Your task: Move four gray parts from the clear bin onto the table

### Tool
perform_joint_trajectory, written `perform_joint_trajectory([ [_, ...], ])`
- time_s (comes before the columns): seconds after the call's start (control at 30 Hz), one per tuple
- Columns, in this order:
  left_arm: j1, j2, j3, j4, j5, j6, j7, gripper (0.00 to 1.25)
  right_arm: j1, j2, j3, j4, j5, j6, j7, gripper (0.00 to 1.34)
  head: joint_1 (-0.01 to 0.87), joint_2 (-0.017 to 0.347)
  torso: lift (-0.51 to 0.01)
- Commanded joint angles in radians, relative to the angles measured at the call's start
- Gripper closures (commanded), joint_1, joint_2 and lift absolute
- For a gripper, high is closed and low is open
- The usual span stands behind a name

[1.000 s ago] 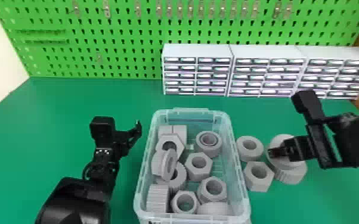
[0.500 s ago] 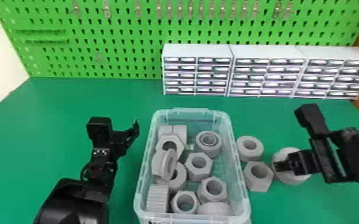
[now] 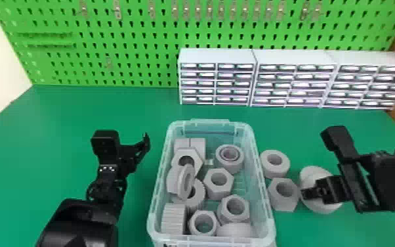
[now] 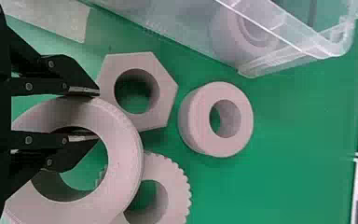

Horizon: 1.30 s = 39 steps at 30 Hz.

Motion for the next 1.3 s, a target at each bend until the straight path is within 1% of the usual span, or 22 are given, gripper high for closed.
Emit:
perform_joint_trajectory([
  [0.0,0.001,-0.002,0.007,0.000,-0.001,-0.003,0.001,0.18,0.011,-0.004,0.005,0.000,-0.011,0.001,0.000,1.04,0.693,0.072,-0.052],
  [0.2,0.001,-0.003,0.007,0.000,-0.004,-0.004,0.001,0.18,0.023,-0.007,0.026,0.000,-0.021,0.001,0.000,1.04,0.693,0.072,-0.052],
  [0.4,0.001,-0.011,0.010,0.000,-0.010,-0.004,0.001,0.18,0.037,-0.008,0.031,0.000,-0.021,0.001,0.000,1.04,0.693,0.072,-0.052],
  [0.67,-0.001,-0.013,0.013,0.000,-0.010,-0.004,0.001,0.18,0.055,-0.018,0.031,0.009,0.001,0.001,0.000,1.04,0.693,0.072,-0.052],
  [0.77,-0.001,-0.016,0.011,0.000,-0.011,-0.004,-0.001,0.18,0.061,-0.018,0.029,0.017,0.015,0.001,0.000,1.04,0.693,0.072,-0.052],
  [0.97,-0.001,-0.019,0.013,0.000,-0.011,-0.004,-0.001,0.18,0.071,-0.011,0.025,0.046,0.021,0.001,0.000,1.04,0.693,0.072,-0.052],
  [1.1,-0.001,-0.019,0.011,0.000,-0.011,-0.004,0.001,0.18,0.074,-0.005,0.026,0.057,0.022,0.001,0.000,1.04,0.693,0.072,-0.052],
  [1.27,0.001,-0.020,0.010,0.000,-0.011,-0.004,-0.001,0.18,0.071,-0.004,0.026,0.064,0.022,0.001,0.000,1.04,0.693,0.072,-0.052],
])
